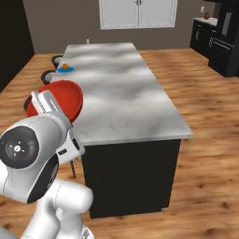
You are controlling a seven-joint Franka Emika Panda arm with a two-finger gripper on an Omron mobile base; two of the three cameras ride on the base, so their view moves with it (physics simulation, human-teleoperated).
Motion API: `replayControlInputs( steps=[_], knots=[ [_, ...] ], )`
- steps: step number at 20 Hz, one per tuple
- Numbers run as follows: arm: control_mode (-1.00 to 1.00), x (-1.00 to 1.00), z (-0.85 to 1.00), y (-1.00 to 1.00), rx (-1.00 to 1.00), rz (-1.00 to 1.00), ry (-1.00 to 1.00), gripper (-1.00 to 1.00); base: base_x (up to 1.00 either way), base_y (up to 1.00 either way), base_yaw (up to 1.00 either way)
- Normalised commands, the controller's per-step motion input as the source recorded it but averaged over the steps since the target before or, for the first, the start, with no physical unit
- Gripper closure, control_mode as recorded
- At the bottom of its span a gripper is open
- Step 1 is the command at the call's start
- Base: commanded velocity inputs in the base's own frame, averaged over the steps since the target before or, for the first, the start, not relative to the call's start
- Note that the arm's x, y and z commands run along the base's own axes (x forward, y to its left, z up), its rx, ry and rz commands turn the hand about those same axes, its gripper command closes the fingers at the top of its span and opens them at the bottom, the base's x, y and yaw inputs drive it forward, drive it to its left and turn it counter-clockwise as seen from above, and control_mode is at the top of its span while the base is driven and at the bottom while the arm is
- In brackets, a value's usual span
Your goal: Take the smaller bowl and place it next to the appetizer plate on the dining counter , and place the larger bowl next to the plate with cooked food.
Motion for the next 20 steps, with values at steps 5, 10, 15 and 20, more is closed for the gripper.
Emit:
replayControlInputs(
  steps=[5,10,15,20],
  knots=[
    [1.0,0.0,0.0,0.0,0.0,0.0,0.0,1.0,-0.02,1.0,0.04],
    [1.0,0.0,0.0,0.0,0.0,0.0,0.0,1.0,0.14,1.0,0.0],
    [1.0,0.0,0.0,0.0,0.0,0.0,0.0,1.0,0.48,1.0,-0.02],
    [1.0,0.0,0.0,0.0,0.0,0.0,0.0,1.0,0.65,1.0,-0.14]
  ],
)
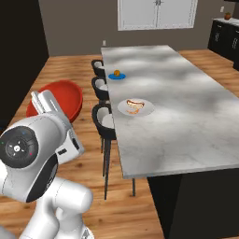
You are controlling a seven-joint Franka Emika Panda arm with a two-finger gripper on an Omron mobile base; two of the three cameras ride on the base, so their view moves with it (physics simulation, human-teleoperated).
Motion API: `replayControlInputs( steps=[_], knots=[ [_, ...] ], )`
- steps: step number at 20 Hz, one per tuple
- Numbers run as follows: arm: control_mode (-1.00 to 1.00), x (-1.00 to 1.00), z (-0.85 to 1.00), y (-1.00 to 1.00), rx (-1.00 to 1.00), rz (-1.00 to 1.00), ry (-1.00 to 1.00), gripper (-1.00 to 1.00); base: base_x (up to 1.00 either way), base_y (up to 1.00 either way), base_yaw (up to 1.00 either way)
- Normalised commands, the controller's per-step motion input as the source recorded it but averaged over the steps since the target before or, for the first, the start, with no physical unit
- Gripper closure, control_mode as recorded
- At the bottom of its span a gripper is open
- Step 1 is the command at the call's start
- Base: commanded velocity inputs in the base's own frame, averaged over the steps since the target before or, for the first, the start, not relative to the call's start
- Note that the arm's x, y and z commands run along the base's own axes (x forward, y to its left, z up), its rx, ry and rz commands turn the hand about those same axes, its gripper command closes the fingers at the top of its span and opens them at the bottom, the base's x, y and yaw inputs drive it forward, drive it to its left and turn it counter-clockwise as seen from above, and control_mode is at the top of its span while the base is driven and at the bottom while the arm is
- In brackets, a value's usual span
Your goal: Take the smaller bowl and place it next to the appetizer plate on the dining counter , and place the larger bowl next to the plate with cooked food.
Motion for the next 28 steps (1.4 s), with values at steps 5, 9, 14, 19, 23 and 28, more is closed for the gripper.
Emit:
replayControlInputs(
  steps=[5,9,14,19,23,28],
  knots=[
    [1.0,0.0,0.0,0.0,0.0,0.0,0.0,1.0,0.07,1.0,-0.44],
    [1.0,0.0,0.0,0.0,0.0,0.0,0.0,1.0,0.18,1.0,-0.58],
    [1.0,0.0,0.0,0.0,0.0,0.0,0.0,1.0,0.34,1.0,-0.52],
    [1.0,0.0,0.0,0.0,0.0,0.0,0.0,1.0,0.28,1.0,-0.33],
    [1.0,0.0,0.0,0.0,0.0,0.0,0.0,1.0,0.47,1.0,-0.3],
    [1.0,0.0,0.0,0.0,0.0,0.0,0.0,1.0,0.93,1.0,-0.32]
  ],
)
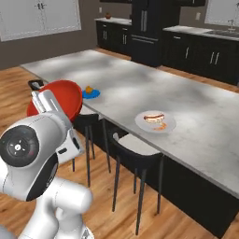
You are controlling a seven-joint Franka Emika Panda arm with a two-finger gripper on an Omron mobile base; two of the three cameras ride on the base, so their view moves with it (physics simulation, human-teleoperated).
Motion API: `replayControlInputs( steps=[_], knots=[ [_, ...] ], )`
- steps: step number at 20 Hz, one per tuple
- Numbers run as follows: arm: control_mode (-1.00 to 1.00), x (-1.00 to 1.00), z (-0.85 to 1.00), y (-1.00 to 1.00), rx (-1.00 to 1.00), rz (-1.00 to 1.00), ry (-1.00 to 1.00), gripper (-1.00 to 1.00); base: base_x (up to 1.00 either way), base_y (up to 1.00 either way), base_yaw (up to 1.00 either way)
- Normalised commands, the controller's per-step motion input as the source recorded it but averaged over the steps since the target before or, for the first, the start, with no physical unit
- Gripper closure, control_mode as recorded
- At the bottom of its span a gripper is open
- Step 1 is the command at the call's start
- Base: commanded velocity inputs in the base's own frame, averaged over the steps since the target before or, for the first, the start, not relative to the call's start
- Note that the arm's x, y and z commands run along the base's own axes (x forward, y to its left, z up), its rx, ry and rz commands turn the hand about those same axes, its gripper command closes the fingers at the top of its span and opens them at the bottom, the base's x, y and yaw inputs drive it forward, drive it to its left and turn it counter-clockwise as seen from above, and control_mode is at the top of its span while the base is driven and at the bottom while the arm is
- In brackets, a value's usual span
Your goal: Take the smaller bowl and place it next to the appetizer plate on the dining counter , and place the larger bowl next to the plate with cooked food.
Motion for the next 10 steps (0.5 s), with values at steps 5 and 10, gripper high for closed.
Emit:
replayControlInputs(
  steps=[5,10],
  knots=[
    [1.0,0.0,0.0,0.0,0.0,0.0,0.0,1.0,0.77,1.0,-0.33],
    [1.0,0.0,0.0,0.0,0.0,0.0,0.0,1.0,0.75,1.0,-0.38]
  ],
)
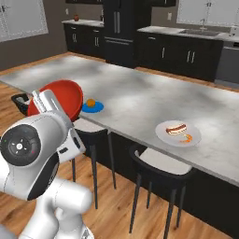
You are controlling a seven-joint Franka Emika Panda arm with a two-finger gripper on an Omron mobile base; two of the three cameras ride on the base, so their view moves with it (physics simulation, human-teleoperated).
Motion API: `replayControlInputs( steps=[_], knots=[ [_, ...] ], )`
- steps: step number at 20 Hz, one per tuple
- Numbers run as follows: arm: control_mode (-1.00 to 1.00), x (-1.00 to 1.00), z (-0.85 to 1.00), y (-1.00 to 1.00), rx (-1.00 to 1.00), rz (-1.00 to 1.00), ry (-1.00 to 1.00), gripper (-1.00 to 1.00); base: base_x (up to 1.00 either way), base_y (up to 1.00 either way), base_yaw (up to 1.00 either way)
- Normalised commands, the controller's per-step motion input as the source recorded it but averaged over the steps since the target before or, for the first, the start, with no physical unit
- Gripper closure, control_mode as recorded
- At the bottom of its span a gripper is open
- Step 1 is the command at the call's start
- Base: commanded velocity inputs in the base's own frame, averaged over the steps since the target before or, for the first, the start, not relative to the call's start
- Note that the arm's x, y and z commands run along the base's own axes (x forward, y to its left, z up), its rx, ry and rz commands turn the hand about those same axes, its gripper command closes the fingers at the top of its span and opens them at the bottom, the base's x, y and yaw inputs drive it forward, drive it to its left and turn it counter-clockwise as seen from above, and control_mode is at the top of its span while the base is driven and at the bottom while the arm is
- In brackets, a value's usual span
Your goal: Take the smaller bowl and place it next to the appetizer plate on the dining counter , and place the larger bowl next to the plate with cooked food.
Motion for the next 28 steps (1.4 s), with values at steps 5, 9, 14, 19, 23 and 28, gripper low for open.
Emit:
replayControlInputs(
  steps=[5,9,14,19,23,28],
  knots=[
    [1.0,0.0,0.0,0.0,0.0,0.0,0.0,1.0,0.72,0.99,-0.43],
    [1.0,0.0,0.0,0.0,0.0,0.0,0.0,1.0,0.74,0.4,-0.42],
    [1.0,0.0,0.0,0.0,0.0,0.0,0.0,1.0,0.95,0.4,-0.31],
    [1.0,0.0,0.0,0.0,0.0,0.0,0.0,1.0,0.72,0.69,0.02],
    [1.0,0.0,0.0,0.0,0.0,0.0,0.0,1.0,0.96,0.06,0.08],
    [1.0,0.0,0.0,0.0,0.0,0.0,0.0,1.0,0.64,-0.02,-0.17]
  ],
)
